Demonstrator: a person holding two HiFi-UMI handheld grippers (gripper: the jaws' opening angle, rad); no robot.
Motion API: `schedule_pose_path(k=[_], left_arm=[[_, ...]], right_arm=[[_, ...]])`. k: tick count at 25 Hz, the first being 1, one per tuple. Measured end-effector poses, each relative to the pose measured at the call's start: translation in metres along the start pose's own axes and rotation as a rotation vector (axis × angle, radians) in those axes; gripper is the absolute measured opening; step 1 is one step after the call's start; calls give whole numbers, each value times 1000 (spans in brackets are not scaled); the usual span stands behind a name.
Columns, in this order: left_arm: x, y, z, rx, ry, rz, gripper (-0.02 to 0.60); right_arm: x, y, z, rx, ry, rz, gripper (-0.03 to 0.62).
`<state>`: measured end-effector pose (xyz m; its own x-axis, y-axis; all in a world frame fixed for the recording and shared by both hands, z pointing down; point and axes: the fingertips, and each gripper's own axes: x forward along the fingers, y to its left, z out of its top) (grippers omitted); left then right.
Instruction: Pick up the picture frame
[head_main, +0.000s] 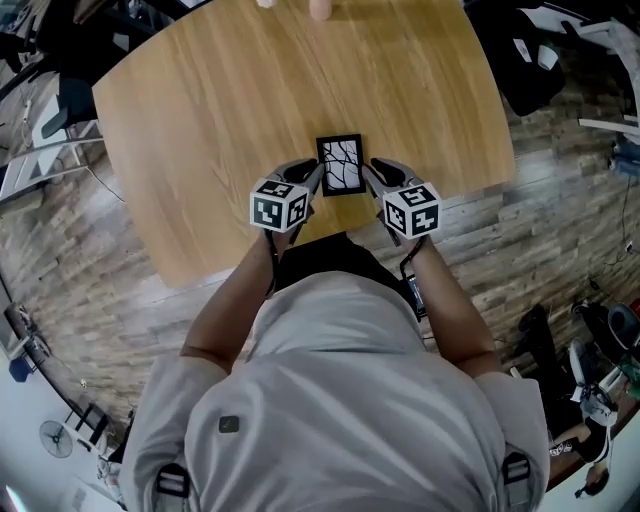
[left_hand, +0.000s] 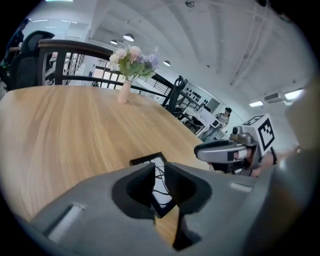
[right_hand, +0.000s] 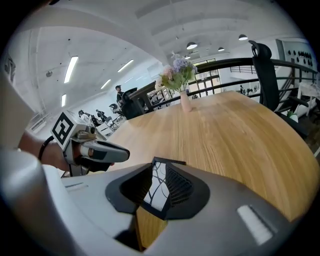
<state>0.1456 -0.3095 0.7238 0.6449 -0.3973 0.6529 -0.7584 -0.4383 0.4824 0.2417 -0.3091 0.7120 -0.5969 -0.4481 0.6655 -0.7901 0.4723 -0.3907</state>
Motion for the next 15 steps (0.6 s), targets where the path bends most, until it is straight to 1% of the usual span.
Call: schedule_pose_path(k=[2, 5, 11, 15], left_arm=[[8, 7, -8, -35, 16, 4, 82], [18, 15, -20, -69, 39, 10, 105], [39, 25, -39, -127, 86, 10, 118], [53, 31, -48, -125, 130, 8, 118]], right_arm=[[10, -5, -10, 16, 30, 0, 84], [20, -10, -25, 31, 67, -1, 91], [42, -23, -46, 64, 130, -13, 101], [55, -28, -51, 67, 147, -22, 101]])
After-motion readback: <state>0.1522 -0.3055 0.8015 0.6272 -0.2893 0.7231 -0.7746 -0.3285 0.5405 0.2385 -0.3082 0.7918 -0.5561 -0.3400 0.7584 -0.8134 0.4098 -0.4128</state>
